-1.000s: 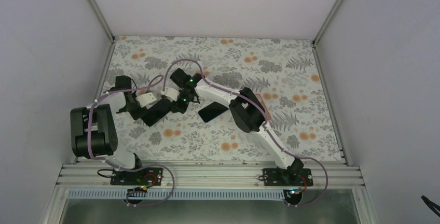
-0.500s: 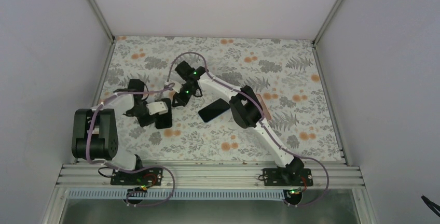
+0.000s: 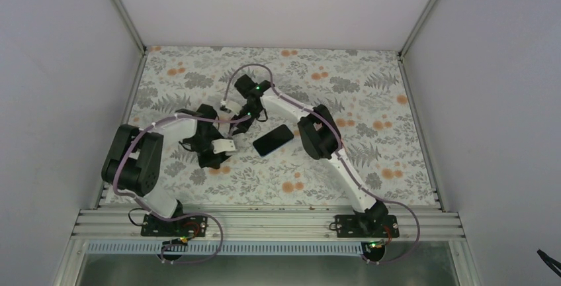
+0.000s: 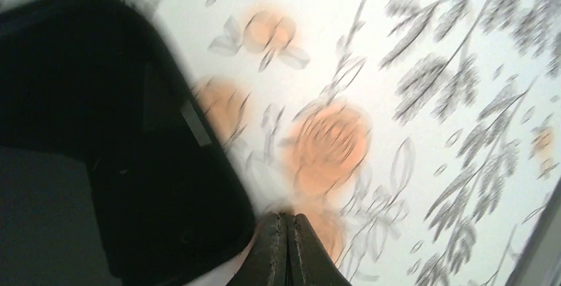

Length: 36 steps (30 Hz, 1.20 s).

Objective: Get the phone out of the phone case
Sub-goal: Adjust the phone at the center of the board, then pick up the phone at the center of the board.

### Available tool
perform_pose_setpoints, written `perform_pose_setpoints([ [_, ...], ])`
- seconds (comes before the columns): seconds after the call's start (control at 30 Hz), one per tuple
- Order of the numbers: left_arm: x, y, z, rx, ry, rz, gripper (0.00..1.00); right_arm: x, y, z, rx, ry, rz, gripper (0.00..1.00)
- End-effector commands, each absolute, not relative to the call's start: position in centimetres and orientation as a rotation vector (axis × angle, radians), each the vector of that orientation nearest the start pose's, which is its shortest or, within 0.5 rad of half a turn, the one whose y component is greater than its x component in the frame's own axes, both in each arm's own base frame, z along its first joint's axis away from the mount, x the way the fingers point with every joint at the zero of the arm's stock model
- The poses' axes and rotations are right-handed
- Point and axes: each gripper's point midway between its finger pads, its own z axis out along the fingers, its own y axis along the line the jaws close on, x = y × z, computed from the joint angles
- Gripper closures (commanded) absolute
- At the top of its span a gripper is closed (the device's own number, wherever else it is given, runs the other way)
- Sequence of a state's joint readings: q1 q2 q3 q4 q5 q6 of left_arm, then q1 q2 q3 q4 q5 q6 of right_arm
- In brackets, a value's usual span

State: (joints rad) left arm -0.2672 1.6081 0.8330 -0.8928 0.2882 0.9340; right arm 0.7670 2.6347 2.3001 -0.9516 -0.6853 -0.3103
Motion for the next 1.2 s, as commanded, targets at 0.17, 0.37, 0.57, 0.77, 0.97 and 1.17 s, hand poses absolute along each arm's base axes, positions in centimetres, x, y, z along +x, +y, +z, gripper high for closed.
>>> perform_pose_setpoints([
  [0.17, 22.2, -15.0, 0.8, 1.733, 2.442, -0.511, 0.98, 38.3, 40.4, 4.5, -1.476, 2.366, 0.691, 0.67],
  [0.37, 22.1, -15.2, 6.2, 1.704, 2.317, -0.489, 0.98, 38.2, 39.5, 6.3, -1.496, 2.316, 0.672, 0.51],
  [0.57, 21.8, -13.7, 14.9, 1.636, 2.199, -0.394, 0.50, 36.8, 40.7, 9.3, -1.511, 2.256, 0.748, 0.11],
  [0.77, 24.8, -9.3, 20.8, 1.441, 2.150, -0.160, 0.00, 34.9, 43.2, 7.8, -1.480, 2.348, 0.682, 0.00],
  [0.97, 28.5, -5.4, 22.9, 1.217, 2.176, 0.051, 0.00, 33.7, 45.9, 5.1, -1.467, 2.378, 0.337, 0.00],
  [1.17, 31.2, -2.0, 24.7, 0.993, 2.160, 0.213, 0.00, 31.6, 48.0, 3.3, -1.343, 2.366, -0.002, 0.00],
])
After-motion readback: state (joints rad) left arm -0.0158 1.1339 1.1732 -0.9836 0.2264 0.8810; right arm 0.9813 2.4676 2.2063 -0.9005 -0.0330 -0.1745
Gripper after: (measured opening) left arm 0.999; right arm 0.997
